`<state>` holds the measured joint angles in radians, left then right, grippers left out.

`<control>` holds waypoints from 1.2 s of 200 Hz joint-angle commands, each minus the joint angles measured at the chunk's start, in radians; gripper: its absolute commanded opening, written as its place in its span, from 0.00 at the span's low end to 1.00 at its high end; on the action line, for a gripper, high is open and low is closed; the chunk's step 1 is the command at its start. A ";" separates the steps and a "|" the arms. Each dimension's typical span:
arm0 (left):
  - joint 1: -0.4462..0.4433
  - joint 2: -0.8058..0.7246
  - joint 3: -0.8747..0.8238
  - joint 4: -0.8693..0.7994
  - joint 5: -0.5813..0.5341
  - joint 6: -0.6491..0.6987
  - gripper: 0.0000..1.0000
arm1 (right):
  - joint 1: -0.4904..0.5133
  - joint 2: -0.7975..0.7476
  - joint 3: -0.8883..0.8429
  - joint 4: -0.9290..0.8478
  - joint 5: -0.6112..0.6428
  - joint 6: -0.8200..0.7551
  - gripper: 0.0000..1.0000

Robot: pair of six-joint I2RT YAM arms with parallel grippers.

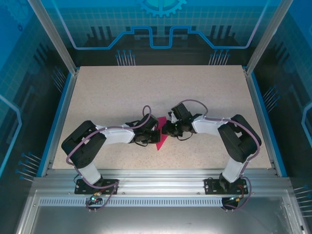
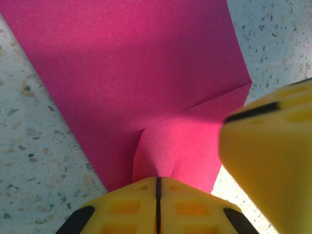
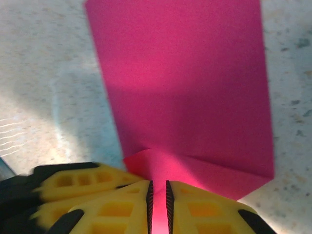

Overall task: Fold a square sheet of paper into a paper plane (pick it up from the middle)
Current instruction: Third fold the triangle at the center of the table.

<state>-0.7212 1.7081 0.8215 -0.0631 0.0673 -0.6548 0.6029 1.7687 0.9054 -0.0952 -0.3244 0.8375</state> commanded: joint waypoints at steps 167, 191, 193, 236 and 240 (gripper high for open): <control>0.123 -0.146 -0.030 0.007 0.109 -0.093 0.21 | 0.010 0.083 -0.015 -0.041 0.065 -0.020 0.14; 0.123 -0.095 -0.001 0.043 0.244 -0.079 0.21 | 0.010 0.083 -0.013 -0.041 0.067 -0.014 0.14; 0.122 -0.088 0.002 0.044 0.251 -0.080 0.21 | 0.010 0.083 -0.013 -0.041 0.066 -0.014 0.14; 0.120 0.001 0.027 0.045 0.258 -0.091 0.21 | 0.011 0.082 -0.016 -0.036 0.062 -0.007 0.14; 0.119 0.007 0.030 0.037 0.245 -0.094 0.20 | 0.009 0.081 -0.016 -0.035 0.061 -0.006 0.14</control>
<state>-0.5983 1.6741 0.8196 -0.0166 0.2893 -0.7574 0.6033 1.8069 0.8997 -0.0837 -0.3107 0.8268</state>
